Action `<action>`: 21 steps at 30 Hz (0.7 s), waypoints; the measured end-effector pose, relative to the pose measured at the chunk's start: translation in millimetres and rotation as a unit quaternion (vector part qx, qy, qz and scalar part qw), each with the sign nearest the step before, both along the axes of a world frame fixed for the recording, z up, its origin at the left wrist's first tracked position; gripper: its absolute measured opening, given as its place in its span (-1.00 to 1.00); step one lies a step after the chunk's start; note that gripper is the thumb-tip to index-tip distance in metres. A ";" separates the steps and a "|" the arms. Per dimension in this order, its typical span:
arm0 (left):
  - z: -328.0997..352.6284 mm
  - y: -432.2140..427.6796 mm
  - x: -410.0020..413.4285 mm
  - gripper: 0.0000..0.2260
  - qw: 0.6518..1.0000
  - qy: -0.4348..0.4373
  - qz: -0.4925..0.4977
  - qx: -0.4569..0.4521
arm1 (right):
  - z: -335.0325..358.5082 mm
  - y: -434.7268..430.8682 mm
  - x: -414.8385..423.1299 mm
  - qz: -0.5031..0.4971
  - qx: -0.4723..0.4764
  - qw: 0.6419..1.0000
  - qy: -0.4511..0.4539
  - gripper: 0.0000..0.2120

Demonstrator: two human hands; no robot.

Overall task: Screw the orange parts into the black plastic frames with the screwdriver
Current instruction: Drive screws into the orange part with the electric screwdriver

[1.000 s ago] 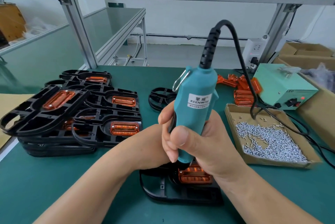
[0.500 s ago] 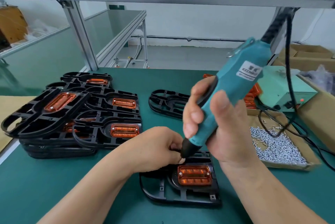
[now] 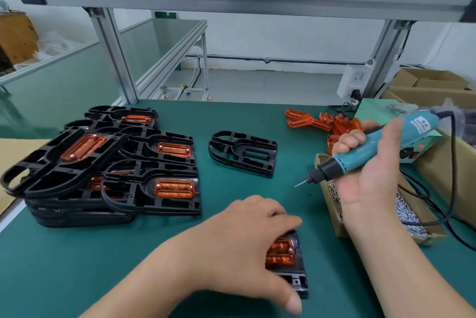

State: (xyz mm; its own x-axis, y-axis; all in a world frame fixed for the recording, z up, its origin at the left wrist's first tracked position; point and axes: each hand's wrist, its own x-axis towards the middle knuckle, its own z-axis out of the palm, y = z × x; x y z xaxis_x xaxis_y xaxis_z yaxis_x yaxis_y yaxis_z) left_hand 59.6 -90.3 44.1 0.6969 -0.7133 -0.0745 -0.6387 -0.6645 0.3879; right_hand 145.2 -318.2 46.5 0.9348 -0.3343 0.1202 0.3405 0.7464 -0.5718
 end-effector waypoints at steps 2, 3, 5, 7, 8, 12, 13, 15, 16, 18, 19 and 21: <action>-3.0 -7.6 -5.3 -0.09 0.999 -0.030 -0.017 0.027 | -1.9 -0.9 2.8 -0.005 -0.003 1.000 0.006 -0.65; -3.5 -10.3 -6.6 -0.12 0.998 -0.046 -0.019 0.036 | -2.8 -1.3 4.2 -0.005 -0.005 1.000 0.006 -0.65; -2.3 -13.0 -8.8 -0.21 0.997 -0.067 -0.019 0.046 | -3.8 -1.0 4.5 0.000 -0.017 1.000 0.002 -0.65; 0.5 -11.7 -11.5 -0.31 0.996 -0.069 -0.019 0.061 | -4.8 0.4 3.2 0.008 -0.026 1.000 -0.004 -0.65; 2.4 -9.7 -13.3 -0.35 0.995 -0.066 -0.018 0.071 | -4.8 1.5 2.2 0.011 -0.030 0.999 -0.007 -0.65; 7.9 2.8 -19.7 -0.47 0.991 -0.074 -0.012 0.112 | -3.0 5.8 -1.7 0.016 -0.052 0.998 -0.011 -0.64; 8.5 7.0 -20.9 -0.48 0.990 -0.075 -0.007 0.121 | -2.8 6.7 -2.2 0.015 -0.056 0.998 -0.012 -0.64; 9.2 17.3 -23.9 -0.48 0.987 -0.076 0.002 0.142 | -2.7 7.6 -2.9 0.014 -0.062 0.998 -0.012 -0.64; 9.0 23.5 -25.4 -0.48 0.986 -0.076 0.004 0.151 | -2.9 7.6 -3.2 0.014 -0.063 0.998 -0.012 -0.64; 8.7 37.4 -31.6 -0.50 0.984 -0.058 0.014 0.167 | -2.9 8.1 -3.6 0.016 -0.066 0.998 -0.013 -0.65; 10.2 44.4 -35.9 -0.52 0.985 -0.051 0.021 0.163 | -2.5 8.9 -3.9 0.017 -0.068 0.998 -0.012 -0.65; 8.0 61.7 -44.2 -0.56 0.983 -0.073 0.035 0.165 | -1.1 10.9 -4.1 0.018 -0.073 0.997 -0.008 -0.65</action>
